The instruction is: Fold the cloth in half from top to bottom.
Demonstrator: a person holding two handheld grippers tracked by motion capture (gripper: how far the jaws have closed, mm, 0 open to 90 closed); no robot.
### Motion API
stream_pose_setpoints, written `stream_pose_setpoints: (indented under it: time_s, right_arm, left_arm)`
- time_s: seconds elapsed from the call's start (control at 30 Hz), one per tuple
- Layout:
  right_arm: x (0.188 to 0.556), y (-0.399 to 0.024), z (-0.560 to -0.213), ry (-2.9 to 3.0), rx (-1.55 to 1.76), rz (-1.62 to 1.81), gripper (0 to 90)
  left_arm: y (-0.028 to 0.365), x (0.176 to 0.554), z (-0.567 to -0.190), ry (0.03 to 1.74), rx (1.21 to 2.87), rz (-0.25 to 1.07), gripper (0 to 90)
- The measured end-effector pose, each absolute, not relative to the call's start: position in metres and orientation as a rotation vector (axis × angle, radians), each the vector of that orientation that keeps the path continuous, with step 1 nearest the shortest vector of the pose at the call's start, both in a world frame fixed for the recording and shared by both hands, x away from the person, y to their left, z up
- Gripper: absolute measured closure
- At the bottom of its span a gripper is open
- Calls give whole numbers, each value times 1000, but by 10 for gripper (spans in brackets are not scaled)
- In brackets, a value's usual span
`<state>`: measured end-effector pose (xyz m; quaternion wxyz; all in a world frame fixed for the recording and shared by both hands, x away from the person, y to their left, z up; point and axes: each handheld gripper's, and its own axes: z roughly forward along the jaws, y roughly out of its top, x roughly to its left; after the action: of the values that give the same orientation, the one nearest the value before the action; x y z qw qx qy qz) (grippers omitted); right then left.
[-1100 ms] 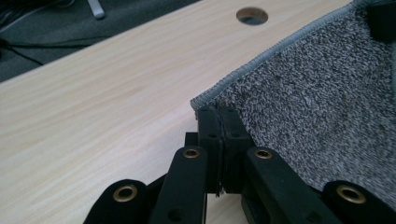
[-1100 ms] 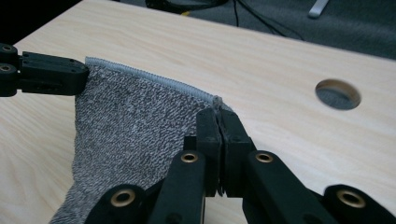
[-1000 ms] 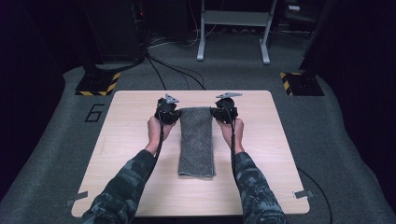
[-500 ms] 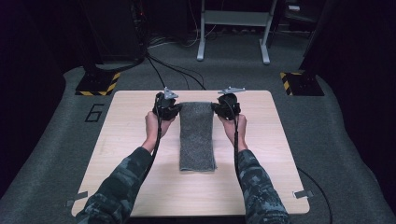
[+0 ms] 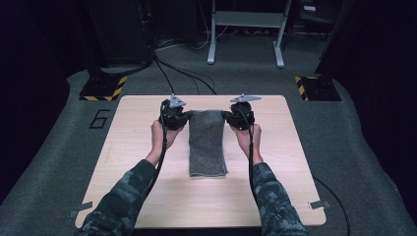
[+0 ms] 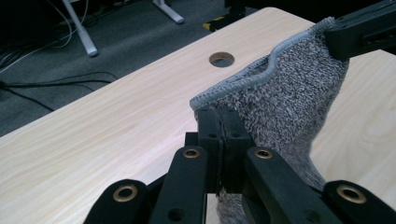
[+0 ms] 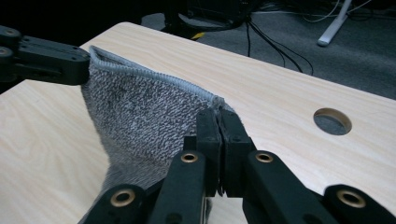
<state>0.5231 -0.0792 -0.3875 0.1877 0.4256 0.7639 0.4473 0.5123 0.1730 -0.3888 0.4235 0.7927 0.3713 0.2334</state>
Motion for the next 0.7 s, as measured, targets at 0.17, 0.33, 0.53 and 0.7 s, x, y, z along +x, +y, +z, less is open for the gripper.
stream_pose_setpoints:
  time_s: [0.17, 0.33, 0.53, 0.7]
  right_arm:
    - [507, -80, -395, 2168, 1175, 1260, 885]
    - [496, -79, -405, 2190, 1168, 1262, 884]
    - [485, -80, -419, 2232, 1161, 1238, 883]
    - [480, -81, -431, 2258, 1163, 1210, 883]
  left_arm:
    - [175, 503, -398, 924, 1998, 559, 888]
    - [176, 495, -410, 924, 2022, 518, 888]
    - [177, 486, -422, 919, 2055, 482, 885]
    - [178, 485, -434, 939, 2071, 460, 884]
